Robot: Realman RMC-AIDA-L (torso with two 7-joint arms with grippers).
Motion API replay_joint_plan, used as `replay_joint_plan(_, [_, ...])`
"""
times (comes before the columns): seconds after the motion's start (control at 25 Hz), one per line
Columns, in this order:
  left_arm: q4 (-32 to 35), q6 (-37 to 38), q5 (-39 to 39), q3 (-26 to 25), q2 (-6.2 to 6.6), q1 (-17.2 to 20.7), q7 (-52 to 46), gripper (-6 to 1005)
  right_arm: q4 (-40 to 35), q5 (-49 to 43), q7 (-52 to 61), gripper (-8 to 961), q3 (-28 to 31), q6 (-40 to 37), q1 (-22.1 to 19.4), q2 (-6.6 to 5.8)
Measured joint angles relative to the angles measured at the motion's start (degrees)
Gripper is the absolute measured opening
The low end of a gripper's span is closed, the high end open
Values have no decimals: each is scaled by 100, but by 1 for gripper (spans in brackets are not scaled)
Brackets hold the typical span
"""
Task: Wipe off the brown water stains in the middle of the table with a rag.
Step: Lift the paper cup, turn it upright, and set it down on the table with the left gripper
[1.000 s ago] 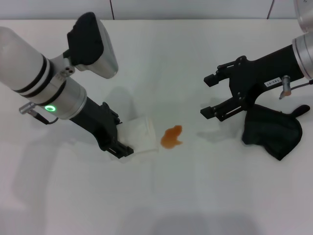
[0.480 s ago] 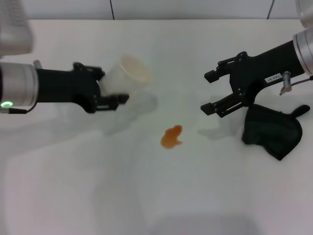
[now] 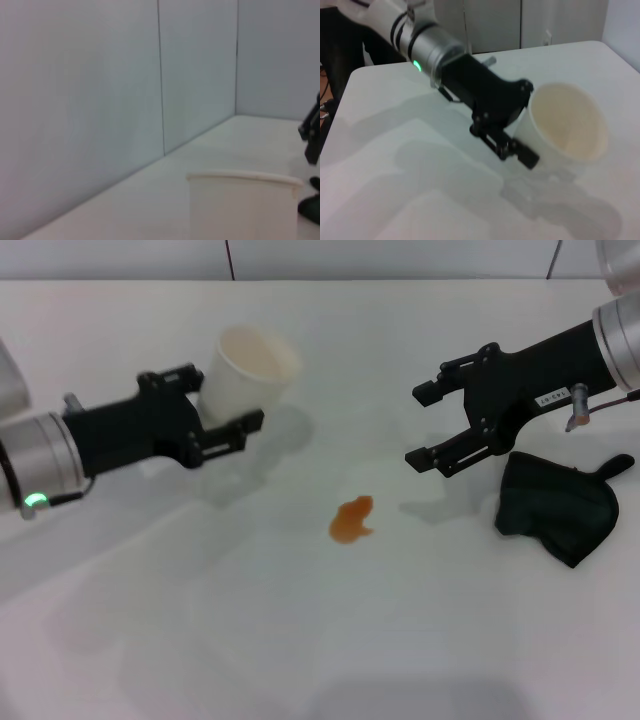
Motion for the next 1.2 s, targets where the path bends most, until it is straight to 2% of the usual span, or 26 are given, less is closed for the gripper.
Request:
replay_joint_plan(0.24, [-1075, -482, -313, 11, -10, -149, 716, 681, 8, 8, -8, 857, -2, 5, 0, 3])
replay_joint_plan(0.52, [-1688, -890, -387, 12, -27, -267, 852, 681, 10, 13, -20, 856, 1, 2, -10, 11])
replay_joint_plan(0.8, [-1890, -1095, -392, 11, -44, -307, 874, 680, 10, 14, -47, 857, 1, -4, -41, 13])
replay_joint_plan(1.2, [-1908, -1123, -398, -4, -48, -164, 973, 697, 10, 14, -70, 857, 25, -3, -71, 5])
